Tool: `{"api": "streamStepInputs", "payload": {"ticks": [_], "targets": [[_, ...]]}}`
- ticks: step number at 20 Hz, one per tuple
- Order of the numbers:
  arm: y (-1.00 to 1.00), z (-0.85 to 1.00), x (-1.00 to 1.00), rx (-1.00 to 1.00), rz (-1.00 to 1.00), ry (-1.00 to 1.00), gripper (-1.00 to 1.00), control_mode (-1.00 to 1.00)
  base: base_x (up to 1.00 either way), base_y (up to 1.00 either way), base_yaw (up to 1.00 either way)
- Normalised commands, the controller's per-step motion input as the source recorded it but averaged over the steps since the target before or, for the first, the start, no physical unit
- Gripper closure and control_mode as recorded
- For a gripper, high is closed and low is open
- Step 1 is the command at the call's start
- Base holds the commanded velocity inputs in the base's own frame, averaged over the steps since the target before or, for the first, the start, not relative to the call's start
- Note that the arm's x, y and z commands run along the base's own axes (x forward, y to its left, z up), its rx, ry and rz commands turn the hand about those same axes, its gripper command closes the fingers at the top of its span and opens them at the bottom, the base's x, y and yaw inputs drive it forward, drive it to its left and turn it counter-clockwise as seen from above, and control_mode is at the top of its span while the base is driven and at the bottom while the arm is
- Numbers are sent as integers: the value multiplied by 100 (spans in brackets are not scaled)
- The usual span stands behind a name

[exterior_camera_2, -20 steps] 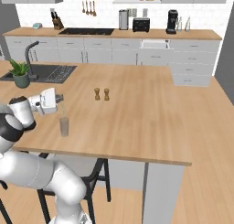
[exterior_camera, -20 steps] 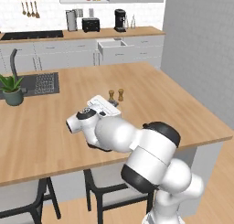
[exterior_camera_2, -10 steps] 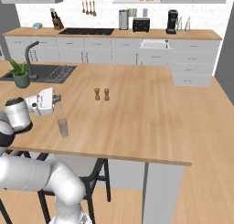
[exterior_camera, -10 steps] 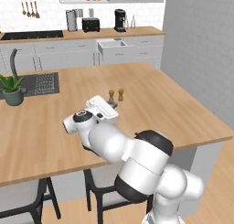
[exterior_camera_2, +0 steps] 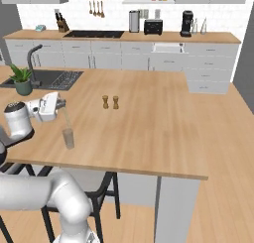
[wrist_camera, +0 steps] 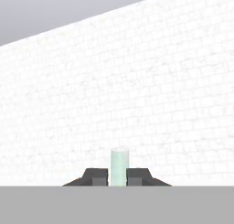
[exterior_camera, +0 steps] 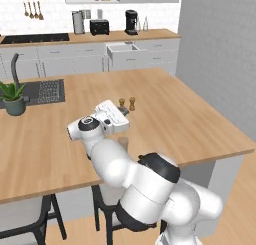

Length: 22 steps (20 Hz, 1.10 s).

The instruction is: Take a straw from the drawer in front and place it inside the glass cup on the dining counter.

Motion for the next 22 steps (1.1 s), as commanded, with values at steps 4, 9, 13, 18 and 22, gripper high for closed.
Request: {"api": "streamStepInputs", "payload": {"ticks": [4,9,13,18,22], "targets": [[1,-4,0,0,-7,5,100,-100,0,0,0],[5,-10,0,5,-5,9,100,-100,0,0,0],[0,-7,0,12,-3,13,100,-100,0,0,0],[0,-7,0,3,-2,2,100,-100,0,0,0],[0,-16,0,0,0,0,100,-100,0,0,0]]}}
